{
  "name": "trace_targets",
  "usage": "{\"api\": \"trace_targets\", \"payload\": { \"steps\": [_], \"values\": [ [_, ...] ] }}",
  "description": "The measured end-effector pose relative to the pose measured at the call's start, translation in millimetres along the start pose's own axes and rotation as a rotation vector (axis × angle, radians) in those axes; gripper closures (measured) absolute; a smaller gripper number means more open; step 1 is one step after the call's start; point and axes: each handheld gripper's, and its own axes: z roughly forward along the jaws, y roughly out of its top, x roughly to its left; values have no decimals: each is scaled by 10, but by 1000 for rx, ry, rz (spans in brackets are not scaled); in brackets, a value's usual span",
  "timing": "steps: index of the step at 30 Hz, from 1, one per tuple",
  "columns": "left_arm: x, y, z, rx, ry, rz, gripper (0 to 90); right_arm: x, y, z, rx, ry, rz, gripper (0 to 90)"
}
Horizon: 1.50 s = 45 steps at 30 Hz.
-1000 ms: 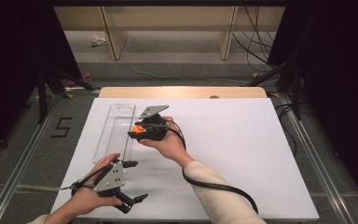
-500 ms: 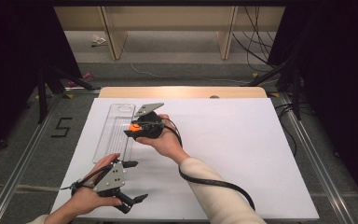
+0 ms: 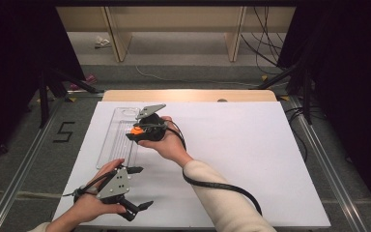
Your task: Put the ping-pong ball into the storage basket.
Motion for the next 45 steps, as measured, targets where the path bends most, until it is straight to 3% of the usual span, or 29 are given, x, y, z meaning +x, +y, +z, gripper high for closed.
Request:
{"api": "trace_targets", "payload": {
  "steps": [21,45],
  "values": [
    [-4,4,-3,-3,-4,2,0,-15,105,140,22,11,-10,514],
    [-7,6,-5,-4,-7,8,0,-55,188,419,62,25,-11,512]
  ]
}}
